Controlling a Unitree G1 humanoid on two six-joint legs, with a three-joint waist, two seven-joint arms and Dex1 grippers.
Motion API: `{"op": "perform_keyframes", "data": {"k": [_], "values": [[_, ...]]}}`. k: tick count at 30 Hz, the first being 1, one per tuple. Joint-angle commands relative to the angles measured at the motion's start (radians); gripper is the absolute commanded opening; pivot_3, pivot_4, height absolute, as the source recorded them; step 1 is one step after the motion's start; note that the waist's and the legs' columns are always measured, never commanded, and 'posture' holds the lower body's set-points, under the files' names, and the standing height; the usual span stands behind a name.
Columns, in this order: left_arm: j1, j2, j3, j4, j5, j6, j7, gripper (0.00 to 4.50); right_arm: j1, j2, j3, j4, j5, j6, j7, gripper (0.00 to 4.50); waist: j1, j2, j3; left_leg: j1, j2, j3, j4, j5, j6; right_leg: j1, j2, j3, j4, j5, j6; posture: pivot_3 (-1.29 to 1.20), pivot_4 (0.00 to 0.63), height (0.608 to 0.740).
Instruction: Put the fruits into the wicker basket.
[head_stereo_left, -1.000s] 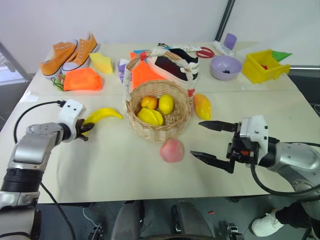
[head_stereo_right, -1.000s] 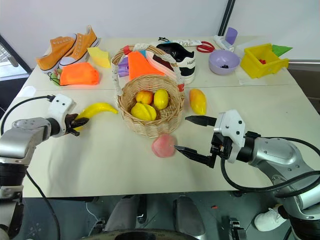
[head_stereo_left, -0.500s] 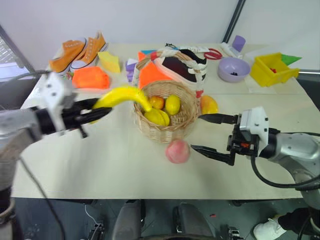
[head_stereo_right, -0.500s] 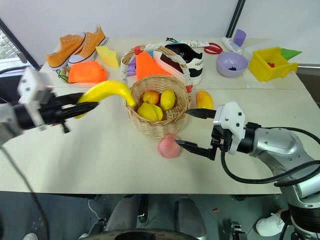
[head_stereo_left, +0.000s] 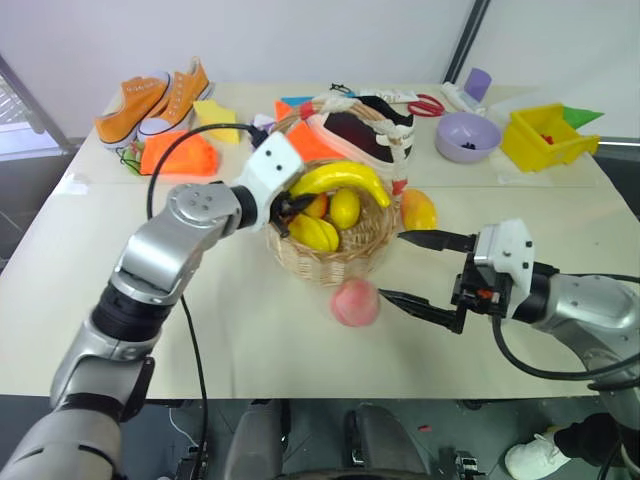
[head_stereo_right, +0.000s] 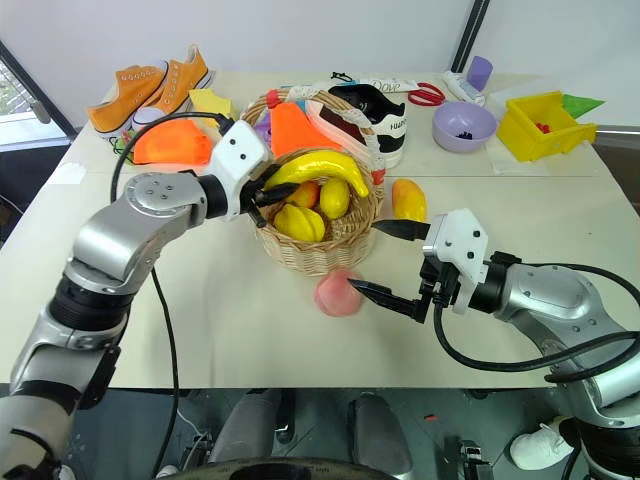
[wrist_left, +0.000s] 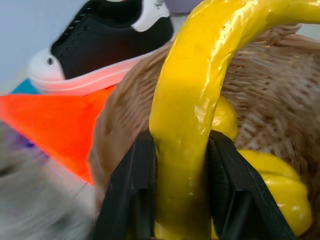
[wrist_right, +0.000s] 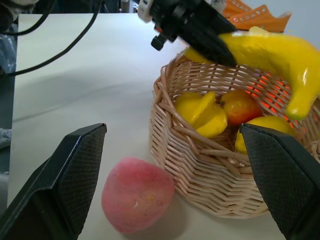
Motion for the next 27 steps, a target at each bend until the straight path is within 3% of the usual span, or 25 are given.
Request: {"op": "perform_keyframes", "data": {"k": [1, 3, 8, 13, 19, 27], "values": [[-0.025, 0.003, 0.024, -0.034, 0.001, 0.0, -0.025, 3.17, 0.012, -0.01, -0.029, -0.044, 0.028, 0.035, -0.02, 4.5, -0.001, 0.0, 0.0, 0.0, 0.001, 0.0, 0.001, 0.0, 0.0, 0.0, 0.0, 0.0, 0.001, 0.0, 0.0, 0.0, 0.15, 0.733], [-0.021, 0.012, 0.052, -0.053, -0.022, 0.012, -0.049, 4.08, 0.024, -0.023, -0.015, -0.048, 0.027, 0.066, -0.025, 4.5, -0.001, 0.0, 0.0, 0.0, 0.001, 0.0, 0.002, 0.0, 0.0, 0.0, 0.001, 0.0, 0.001, 0.0, 0.0, 0.0, 0.15, 0.733], [0.059, 0.097, 0.158, -0.141, -0.112, -0.025, -0.175, 4.08, 0.024, -0.028, 0.101, -0.019, -0.078, 0.079, -0.038, 4.5, -0.011, 0.0, 0.0, 0.0, 0.002, 0.0, 0.002, 0.0, 0.0, 0.0, 0.001, 0.0, 0.001, 0.0, 0.0, 0.0, 0.15, 0.733], [0.243, 0.219, 0.306, -0.248, -0.253, -0.072, -0.346, 4.08, -0.026, 0.037, 0.238, 0.028, -0.166, 0.067, -0.067, 4.5, -0.024, 0.001, 0.0, 0.001, 0.004, 0.001, 0.002, 0.0, 0.0, 0.0, 0.002, 0.0, 0.002, 0.0, -0.001, 0.0, 0.15, 0.733], [0.519, 0.382, 0.439, -0.335, -0.317, -0.148, -0.53, 4.08, -0.07, 0.104, 0.351, 0.114, -0.267, 0.016, -0.06, 4.5, -0.022, 0.001, 0.0, 0.001, 0.004, 0.001, 0.002, 0.0, 0.0, 0.0, 0.001, 0.0, 0.002, 0.0, -0.001, 0.0, 0.15, 0.733], [0.684, 0.403, 0.519, -0.377, -0.31, -0.261, -0.538, 4.08, -0.101, 0.163, 0.409, 0.198, -0.329, 0.01, -0.05, 4.5, -0.019, 0.001, 0.001, 0.001, 0.004, 0.001, 0.002, -0.001, 0.0, 0.0, -0.001, 0.0, 0.001, 0.001, -0.003, 0.0, 0.15, 0.733]]}}
